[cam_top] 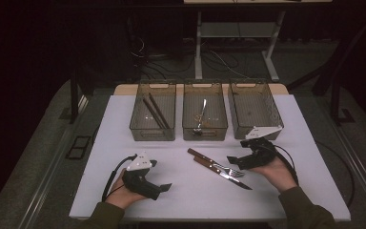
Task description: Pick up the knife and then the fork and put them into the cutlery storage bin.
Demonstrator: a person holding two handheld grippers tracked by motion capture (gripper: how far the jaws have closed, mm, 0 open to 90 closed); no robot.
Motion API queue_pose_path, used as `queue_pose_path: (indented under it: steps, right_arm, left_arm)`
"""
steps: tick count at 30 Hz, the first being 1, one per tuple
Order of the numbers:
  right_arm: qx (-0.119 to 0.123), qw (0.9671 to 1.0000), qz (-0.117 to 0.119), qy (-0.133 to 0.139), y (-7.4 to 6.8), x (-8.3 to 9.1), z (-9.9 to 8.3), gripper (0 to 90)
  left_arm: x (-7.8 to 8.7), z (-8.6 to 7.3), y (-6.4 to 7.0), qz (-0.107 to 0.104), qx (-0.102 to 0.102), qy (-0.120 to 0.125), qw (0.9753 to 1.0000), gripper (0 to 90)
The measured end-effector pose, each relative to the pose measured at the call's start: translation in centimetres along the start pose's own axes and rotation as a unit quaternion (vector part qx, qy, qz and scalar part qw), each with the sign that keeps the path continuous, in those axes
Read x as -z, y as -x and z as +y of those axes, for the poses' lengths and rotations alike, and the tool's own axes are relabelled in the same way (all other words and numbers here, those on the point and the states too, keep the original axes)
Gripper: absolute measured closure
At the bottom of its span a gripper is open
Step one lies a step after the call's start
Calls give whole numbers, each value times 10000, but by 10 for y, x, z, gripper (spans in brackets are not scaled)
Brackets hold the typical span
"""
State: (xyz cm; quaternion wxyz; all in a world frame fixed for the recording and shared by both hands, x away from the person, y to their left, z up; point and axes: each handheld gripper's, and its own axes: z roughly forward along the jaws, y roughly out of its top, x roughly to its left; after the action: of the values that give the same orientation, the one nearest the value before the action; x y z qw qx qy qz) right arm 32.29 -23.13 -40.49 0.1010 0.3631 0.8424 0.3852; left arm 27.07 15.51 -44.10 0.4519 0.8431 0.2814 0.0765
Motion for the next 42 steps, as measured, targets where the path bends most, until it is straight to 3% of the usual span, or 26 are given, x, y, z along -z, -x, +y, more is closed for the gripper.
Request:
queue_pose_path:
  steps: [8,15,28,42]
  right_arm:
    - [147,9997,102,-156,-10,-15,14,276]
    - [258,9988,229,-341,-16,-29,20,436]
    - [435,9960,472,-618,-25,-54,29,608]
    - [627,9922,531,-935,-30,-68,34,683]
  left_arm:
    - [1,0,-1,19,12,-13,10000,1]
    - [0,-1,-1,24,7,-27,10000,2]
    - [0,-1,-1,44,10,-37,10000,3]
    - [1,-1,-1,53,46,-3,10000,3]
